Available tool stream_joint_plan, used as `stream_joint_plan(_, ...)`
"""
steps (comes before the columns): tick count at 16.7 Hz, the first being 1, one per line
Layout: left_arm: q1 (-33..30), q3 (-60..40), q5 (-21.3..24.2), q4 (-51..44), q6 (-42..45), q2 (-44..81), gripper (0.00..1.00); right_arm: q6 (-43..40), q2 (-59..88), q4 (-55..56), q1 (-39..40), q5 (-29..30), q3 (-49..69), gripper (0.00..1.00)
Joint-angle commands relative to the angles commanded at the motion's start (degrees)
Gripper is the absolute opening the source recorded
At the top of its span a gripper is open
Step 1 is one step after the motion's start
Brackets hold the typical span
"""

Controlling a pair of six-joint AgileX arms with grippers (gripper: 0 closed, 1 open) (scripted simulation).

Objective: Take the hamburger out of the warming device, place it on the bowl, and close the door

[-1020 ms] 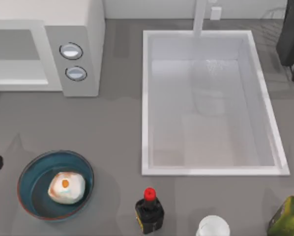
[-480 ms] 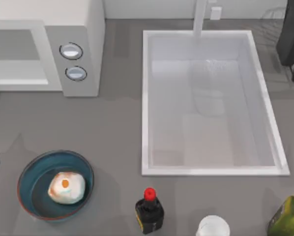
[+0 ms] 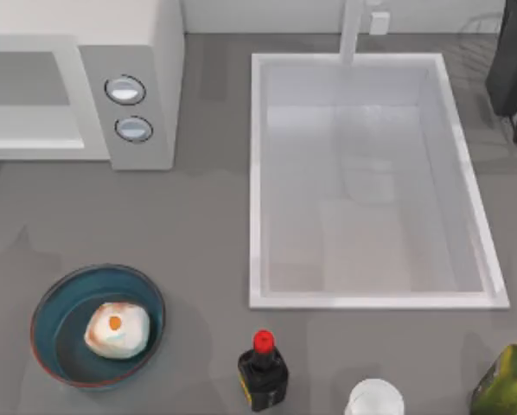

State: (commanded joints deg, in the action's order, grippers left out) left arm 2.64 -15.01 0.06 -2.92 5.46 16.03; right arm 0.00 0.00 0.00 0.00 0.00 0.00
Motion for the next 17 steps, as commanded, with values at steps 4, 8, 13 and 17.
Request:
stream_joint_plan(4,13.36,-12.41,7.26,-7.36,10.84,14.82,0.0,0.0,0.0,0.0,0.0,0.0,0.0,1.0)
stream_joint_plan(8,29.22,-28.25,16.5,-16.94,23.45,35.03,0.0,0.0,0.0,0.0,0.0,0.0,0.0,1.0)
stream_joint_plan(13,46.31,-47.39,27.81,-29.06,37.06,61.68,0.0,0.0,0.0,0.0,0.0,0.0,0.0,1.0)
stream_joint_plan(17,54.95,-59.09,34.77,-36.77,44.34,77.25,0.0,0.0,0.0,0.0,0.0,0.0,0.0,1.0)
